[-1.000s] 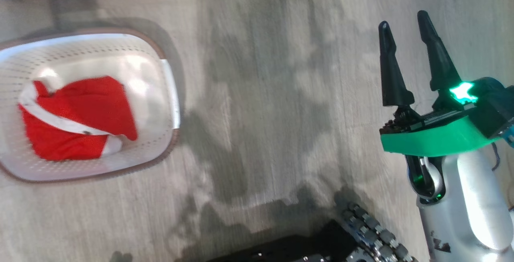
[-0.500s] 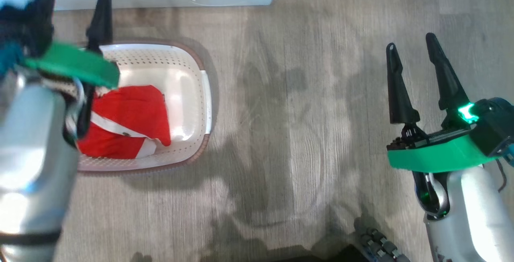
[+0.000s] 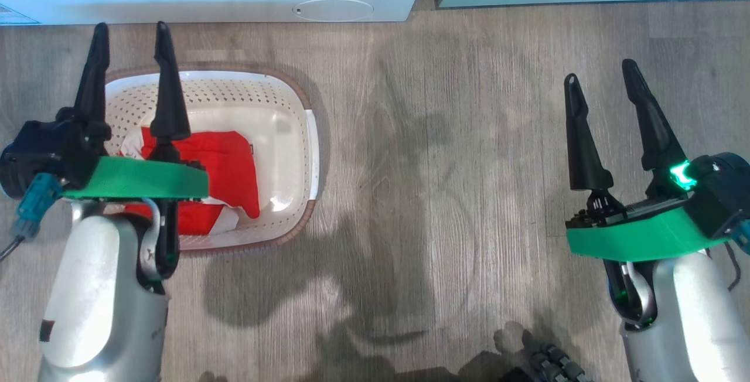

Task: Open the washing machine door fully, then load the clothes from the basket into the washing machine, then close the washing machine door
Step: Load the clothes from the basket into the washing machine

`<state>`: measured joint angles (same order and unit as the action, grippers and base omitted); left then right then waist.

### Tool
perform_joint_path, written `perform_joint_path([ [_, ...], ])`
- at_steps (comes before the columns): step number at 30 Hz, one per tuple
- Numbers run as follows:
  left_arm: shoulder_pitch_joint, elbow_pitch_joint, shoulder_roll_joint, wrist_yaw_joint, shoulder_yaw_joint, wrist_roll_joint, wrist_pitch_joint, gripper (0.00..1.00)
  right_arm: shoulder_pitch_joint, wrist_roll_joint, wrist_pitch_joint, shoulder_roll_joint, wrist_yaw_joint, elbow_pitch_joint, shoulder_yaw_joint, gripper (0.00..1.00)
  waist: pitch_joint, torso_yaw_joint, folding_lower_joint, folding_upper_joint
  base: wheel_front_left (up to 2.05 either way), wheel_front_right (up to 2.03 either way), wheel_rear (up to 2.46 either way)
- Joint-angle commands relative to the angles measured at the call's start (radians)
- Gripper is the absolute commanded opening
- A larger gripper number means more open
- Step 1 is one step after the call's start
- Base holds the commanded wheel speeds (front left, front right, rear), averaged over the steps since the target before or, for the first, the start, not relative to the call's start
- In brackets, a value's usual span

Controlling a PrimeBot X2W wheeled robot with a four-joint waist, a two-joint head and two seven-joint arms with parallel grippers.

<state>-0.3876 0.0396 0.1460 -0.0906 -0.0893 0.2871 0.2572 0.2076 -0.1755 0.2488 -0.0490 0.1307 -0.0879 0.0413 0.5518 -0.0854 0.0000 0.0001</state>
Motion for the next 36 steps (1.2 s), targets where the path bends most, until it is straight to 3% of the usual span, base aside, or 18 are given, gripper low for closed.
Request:
perform_joint_path([
  [1,0.003,-0.034,0.007,0.008,0.044,-0.015,0.005,1.00,-0.016,0.006,-0.005,-0.001,0.000,-0.036,0.023,1.00,0.000,0.000,0.0000,-0.0001,0.00,0.00,0.00],
  [12,0.001,-0.003,-0.046,0.070,0.103,-0.077,0.005,1.00,-0.017,0.003,-0.007,-0.001,0.000,-0.034,0.028,1.00,-0.007,-0.006,0.0000,-0.0001,0.00,0.00,0.00],
  [24,-0.002,0.027,-0.071,0.102,0.131,-0.110,0.005,1.00,-0.017,-0.001,-0.005,-0.001,0.000,-0.036,0.031,1.00,0.005,-0.007,0.0000,-0.0001,0.00,0.00,0.00],
  [36,-0.148,0.207,-0.035,0.114,0.127,-0.144,-0.006,1.00,0.007,-0.013,0.001,-0.001,0.000,-0.040,0.052,1.00,0.113,-0.042,0.0000,-0.0001,0.00,0.00,0.00],
])
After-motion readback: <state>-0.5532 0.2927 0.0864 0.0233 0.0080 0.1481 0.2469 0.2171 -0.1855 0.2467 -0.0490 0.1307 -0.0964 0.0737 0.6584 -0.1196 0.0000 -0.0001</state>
